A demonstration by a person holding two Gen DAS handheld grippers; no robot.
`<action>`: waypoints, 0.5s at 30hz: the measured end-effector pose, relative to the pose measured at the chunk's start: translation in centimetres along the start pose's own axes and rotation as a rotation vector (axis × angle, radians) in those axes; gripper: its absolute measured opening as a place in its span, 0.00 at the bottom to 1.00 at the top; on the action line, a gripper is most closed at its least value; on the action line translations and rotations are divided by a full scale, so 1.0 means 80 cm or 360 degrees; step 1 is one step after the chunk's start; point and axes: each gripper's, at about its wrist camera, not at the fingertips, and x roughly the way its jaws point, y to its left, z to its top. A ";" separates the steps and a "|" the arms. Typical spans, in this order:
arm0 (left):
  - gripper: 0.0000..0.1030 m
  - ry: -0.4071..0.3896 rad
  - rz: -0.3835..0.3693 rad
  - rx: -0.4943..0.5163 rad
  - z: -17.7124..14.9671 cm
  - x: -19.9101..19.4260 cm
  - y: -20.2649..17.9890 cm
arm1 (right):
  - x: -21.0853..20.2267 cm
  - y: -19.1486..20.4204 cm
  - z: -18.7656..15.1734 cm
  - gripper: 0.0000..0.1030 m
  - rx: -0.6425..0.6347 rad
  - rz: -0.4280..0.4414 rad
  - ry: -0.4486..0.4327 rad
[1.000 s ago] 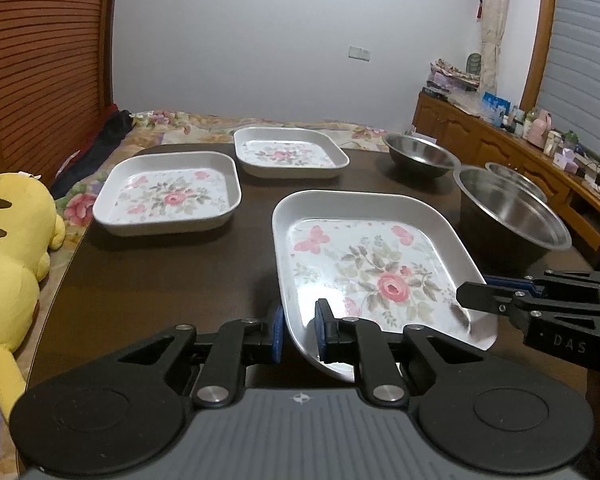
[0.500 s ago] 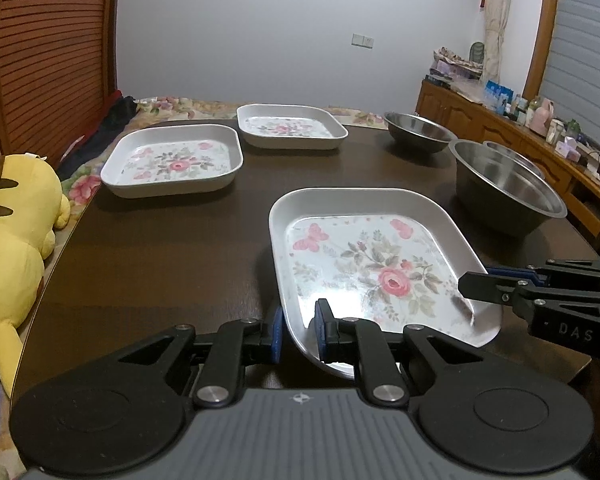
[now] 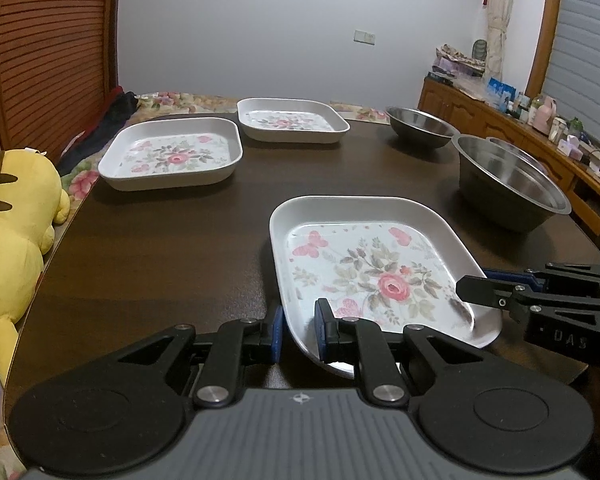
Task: Organize plates and bowls
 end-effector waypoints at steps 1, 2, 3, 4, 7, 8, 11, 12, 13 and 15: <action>0.17 0.0000 0.0000 -0.0005 0.001 0.000 0.000 | 0.000 0.001 0.000 0.18 -0.0005 0.0000 -0.0004; 0.17 0.0000 0.0002 -0.0007 0.001 0.001 0.000 | 0.000 0.000 -0.002 0.19 -0.0009 -0.0001 -0.0006; 0.17 -0.0001 0.0006 -0.0007 0.001 0.001 0.000 | 0.000 0.000 -0.002 0.19 -0.0009 -0.0001 -0.0007; 0.18 -0.0005 0.0015 -0.0008 0.001 0.000 0.001 | -0.001 0.000 -0.002 0.19 -0.0007 0.0002 -0.0008; 0.26 -0.0013 0.0018 -0.0028 0.003 -0.001 0.003 | -0.001 -0.003 -0.002 0.19 0.0010 0.0010 -0.0014; 0.29 -0.0020 0.0021 -0.0032 0.004 -0.002 0.004 | -0.002 -0.004 -0.002 0.19 0.0013 0.0008 -0.0015; 0.36 -0.0039 0.0043 -0.0027 0.007 -0.005 0.006 | -0.005 -0.004 0.000 0.26 -0.0009 -0.0018 -0.0047; 0.37 -0.0049 0.0047 -0.0028 0.009 -0.007 0.007 | -0.007 -0.005 0.001 0.29 -0.0015 -0.0029 -0.0060; 0.40 -0.0057 0.0049 -0.0029 0.010 -0.008 0.008 | -0.008 -0.006 0.002 0.31 -0.0017 -0.0035 -0.0073; 0.43 -0.0075 0.0057 -0.0030 0.015 -0.012 0.010 | -0.012 -0.008 0.006 0.31 -0.0018 -0.0049 -0.0099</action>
